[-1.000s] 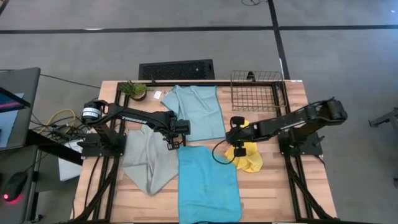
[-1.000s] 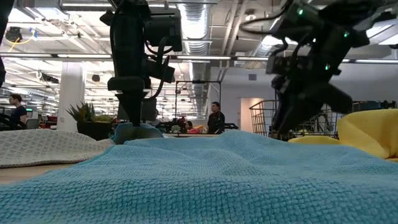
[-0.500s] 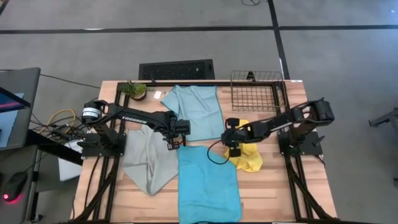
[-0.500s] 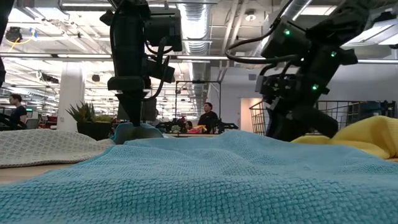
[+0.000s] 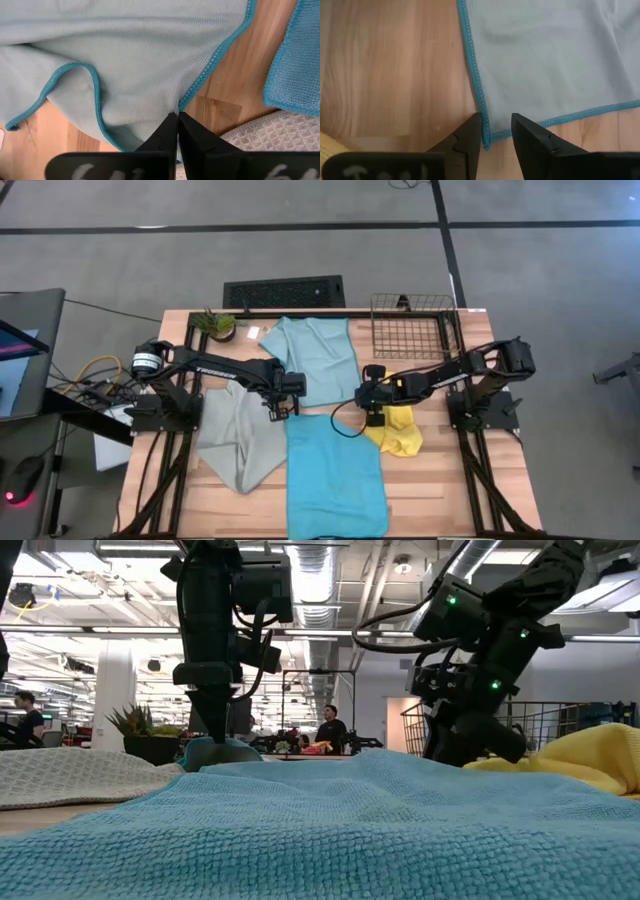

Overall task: Fold microfiber towels
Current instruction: Fold the light blue microfiber cloth

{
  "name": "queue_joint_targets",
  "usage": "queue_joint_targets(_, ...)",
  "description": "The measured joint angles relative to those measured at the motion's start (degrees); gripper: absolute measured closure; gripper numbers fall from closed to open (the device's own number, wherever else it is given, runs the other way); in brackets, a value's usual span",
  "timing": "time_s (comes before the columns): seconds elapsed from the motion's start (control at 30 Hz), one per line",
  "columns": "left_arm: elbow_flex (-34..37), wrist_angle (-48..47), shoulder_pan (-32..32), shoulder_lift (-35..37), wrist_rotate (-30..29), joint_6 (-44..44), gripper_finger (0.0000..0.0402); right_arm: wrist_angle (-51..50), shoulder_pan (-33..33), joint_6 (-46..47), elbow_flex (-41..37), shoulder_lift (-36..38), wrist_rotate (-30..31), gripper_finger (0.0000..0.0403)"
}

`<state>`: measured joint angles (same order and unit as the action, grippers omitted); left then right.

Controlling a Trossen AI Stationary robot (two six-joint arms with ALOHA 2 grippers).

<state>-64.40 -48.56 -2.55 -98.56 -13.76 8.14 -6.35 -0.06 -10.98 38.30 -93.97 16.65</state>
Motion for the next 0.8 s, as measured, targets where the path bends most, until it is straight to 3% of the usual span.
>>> queue_joint_targets(0.37,0.00,-0.02,0.00,0.00,0.04,0.02,0.0401,-0.61,-2.59,0.02,-0.07,-0.02,-2.68,0.0279)
queue_joint_targets(0.8,0.00,-0.02,0.17,0.00,1.42,0.54,0.0401,-0.63,-2.99,0.28,-0.11,-0.07,-4.47,0.0394)
